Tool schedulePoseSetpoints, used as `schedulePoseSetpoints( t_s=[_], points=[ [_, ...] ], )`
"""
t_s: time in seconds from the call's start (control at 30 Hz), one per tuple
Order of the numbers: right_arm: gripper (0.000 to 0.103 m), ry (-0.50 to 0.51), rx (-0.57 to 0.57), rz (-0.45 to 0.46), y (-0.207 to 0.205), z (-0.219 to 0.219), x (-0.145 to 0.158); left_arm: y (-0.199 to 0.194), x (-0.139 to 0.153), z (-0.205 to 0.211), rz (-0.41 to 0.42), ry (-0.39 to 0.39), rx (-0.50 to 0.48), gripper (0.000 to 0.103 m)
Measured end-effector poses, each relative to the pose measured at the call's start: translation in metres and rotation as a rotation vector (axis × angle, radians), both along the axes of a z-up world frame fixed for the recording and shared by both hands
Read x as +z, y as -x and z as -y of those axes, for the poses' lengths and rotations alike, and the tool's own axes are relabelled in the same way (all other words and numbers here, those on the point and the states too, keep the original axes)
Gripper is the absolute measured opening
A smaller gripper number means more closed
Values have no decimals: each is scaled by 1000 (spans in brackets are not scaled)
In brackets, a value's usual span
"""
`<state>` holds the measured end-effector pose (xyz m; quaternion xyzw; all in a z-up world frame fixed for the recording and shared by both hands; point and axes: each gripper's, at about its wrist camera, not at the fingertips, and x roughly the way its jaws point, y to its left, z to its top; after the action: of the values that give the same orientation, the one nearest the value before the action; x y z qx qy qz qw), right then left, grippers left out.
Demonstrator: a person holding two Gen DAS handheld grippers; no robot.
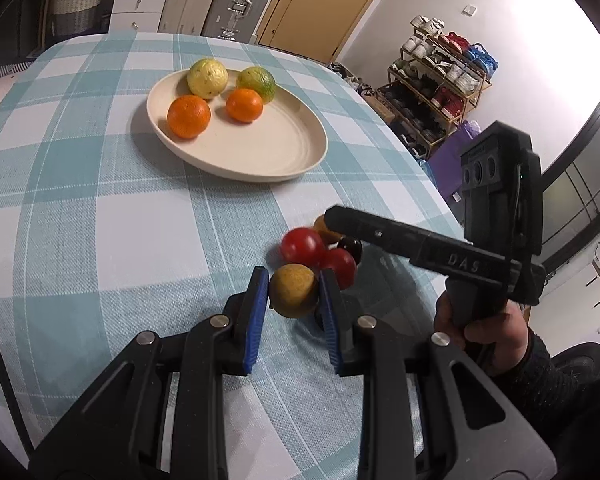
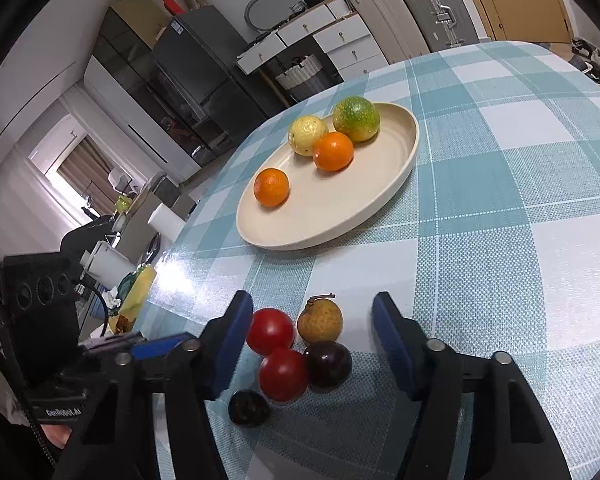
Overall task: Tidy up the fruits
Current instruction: 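Grasp the small brown pear with the right gripper while the left gripper holds its fruit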
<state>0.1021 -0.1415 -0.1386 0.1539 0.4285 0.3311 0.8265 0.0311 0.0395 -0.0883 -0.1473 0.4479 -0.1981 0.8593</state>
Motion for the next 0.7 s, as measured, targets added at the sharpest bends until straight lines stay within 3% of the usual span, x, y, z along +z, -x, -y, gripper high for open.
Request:
schedulePoseSetpoints(
  t_s=[0.17,0.23,0.33,0.7],
  points=[
    [46,14,26,-22,-2,-6,-5,-4,-1,-1,-8,3,9,23],
    [34,15,36,-32,-4,-8,-7,-5,-2,-1,-12,5,13,23],
    [25,9,26,-43,-6,-6,-9,-6,-2,-1,-14,2,18,23],
    [24,-4,5,-2,-1,2,-4,-8,-3,-3,-21,-4,33,23]
  ],
)
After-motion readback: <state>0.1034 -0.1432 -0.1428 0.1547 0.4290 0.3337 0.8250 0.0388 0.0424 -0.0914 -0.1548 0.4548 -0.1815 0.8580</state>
